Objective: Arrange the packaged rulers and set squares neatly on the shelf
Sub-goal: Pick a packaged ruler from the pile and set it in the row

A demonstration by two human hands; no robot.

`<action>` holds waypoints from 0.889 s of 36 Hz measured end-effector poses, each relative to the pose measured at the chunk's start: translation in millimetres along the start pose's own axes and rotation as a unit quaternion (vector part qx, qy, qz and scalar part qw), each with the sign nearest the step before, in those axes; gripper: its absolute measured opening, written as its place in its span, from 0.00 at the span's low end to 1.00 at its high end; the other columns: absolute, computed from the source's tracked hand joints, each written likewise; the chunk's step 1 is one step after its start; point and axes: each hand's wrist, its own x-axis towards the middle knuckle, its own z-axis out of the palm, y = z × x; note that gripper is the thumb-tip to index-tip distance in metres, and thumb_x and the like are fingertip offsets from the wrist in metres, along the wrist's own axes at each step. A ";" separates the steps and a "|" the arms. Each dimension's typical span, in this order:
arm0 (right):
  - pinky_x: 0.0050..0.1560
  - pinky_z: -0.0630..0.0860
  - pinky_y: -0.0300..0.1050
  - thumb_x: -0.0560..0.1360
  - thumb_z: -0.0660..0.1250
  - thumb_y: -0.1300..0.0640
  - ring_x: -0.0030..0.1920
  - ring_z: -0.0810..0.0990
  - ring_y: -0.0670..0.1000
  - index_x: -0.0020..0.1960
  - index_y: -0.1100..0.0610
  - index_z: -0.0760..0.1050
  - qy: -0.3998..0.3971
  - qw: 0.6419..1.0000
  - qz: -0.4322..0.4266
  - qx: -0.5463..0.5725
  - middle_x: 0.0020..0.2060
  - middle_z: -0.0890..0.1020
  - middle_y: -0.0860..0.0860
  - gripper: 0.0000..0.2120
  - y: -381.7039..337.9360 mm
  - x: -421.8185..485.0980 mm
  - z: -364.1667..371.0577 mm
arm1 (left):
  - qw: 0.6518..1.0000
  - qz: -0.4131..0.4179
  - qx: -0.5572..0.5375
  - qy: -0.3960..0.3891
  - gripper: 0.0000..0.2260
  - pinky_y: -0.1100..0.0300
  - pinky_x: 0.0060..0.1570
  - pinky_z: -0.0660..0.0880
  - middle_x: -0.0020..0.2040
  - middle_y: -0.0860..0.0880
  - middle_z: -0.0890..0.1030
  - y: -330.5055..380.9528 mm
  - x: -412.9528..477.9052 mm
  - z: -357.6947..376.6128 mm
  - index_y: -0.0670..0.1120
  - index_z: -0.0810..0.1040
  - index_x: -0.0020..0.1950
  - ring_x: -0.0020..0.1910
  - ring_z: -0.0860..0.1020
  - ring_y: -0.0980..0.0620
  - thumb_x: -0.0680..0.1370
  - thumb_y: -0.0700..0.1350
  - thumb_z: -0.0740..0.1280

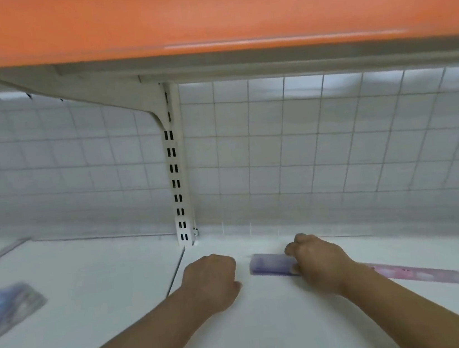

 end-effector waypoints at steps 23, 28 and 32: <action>0.51 0.71 0.46 0.78 0.58 0.54 0.60 0.71 0.54 0.60 0.55 0.70 -0.029 0.999 -0.011 0.010 0.55 0.70 0.52 0.12 -0.5 2.0 0.4 | 0.998 -0.064 0.025 -0.009 0.15 0.55 0.55 0.72 0.60 0.49 0.77 -1.1 -19.2 -2.5 0.47 0.73 0.63 0.60 0.75 0.47 0.80 0.51 0.59; 0.49 0.71 0.45 0.77 0.58 0.51 0.59 0.70 0.52 0.53 0.51 0.72 -0.003 0.998 -0.045 0.051 0.49 0.66 0.49 0.08 -32.7 5.5 -11.5 | 0.996 -0.085 0.029 -0.017 0.16 0.56 0.56 0.72 0.61 0.49 0.77 -14.9 -33.8 -3.2 0.47 0.73 0.64 0.61 0.75 0.47 0.80 0.52 0.59; 0.55 0.73 0.47 0.79 0.59 0.48 0.63 0.69 0.54 0.62 0.55 0.70 -0.007 0.994 -0.095 0.054 0.57 0.69 0.52 0.16 -71.7 11.1 -16.5 | 0.994 -0.104 0.031 -0.019 0.15 0.56 0.54 0.71 0.62 0.48 0.76 -33.7 -49.6 -5.8 0.47 0.73 0.64 0.61 0.74 0.46 0.81 0.52 0.59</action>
